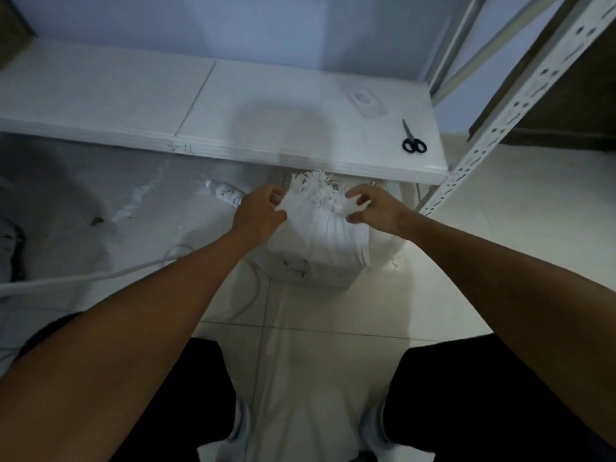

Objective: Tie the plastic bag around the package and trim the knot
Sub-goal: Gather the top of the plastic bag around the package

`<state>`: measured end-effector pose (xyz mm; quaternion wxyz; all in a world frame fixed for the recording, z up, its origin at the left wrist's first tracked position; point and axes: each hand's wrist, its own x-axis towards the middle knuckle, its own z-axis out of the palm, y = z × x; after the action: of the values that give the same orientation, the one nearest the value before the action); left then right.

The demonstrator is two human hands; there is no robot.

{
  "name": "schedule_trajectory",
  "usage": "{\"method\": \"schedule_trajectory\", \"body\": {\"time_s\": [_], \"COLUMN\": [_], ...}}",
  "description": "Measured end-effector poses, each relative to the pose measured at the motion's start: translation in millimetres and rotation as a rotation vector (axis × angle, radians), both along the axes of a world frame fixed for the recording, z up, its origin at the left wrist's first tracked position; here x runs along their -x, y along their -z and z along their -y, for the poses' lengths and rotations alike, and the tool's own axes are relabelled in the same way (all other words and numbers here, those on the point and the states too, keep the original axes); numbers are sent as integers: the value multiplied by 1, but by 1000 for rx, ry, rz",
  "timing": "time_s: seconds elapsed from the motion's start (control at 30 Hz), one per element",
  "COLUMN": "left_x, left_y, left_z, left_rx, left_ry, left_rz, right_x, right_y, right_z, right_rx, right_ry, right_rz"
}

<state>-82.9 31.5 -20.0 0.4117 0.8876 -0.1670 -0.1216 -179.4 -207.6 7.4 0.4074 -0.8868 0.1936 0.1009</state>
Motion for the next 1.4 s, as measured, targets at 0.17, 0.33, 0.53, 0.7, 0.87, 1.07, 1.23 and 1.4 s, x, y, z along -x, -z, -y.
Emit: {"method": "schedule_trajectory", "body": {"time_s": [0.17,0.33,0.53,0.7,0.87,1.07,1.23,1.4], "left_x": [17,20,-17,-45,-39,-22,-5,17], "left_y": [-26,2,47,76,65,38,4,-42], "left_z": [-21,-34,-16,25,42,28,18,15], "left_rx": [-32,-198,-345,-332,-179,-147,-10,226], "left_ry": [-45,46,97,85,-80,-105,-5,95], "left_rz": [63,-19,-111,-118,-100,-185,-215,-230], "right_x": [33,56,39,-6,-19,7,14,25], "right_y": [-12,22,79,110,106,87,52,0], "right_z": [0,0,11,15,19,21,-6,-25], "right_rx": [39,68,157,148,-35,-109,109,195], "right_ry": [50,126,189,250,432,452,239,3], "right_rz": [9,-101,-139,30,59,136,279,410]}}
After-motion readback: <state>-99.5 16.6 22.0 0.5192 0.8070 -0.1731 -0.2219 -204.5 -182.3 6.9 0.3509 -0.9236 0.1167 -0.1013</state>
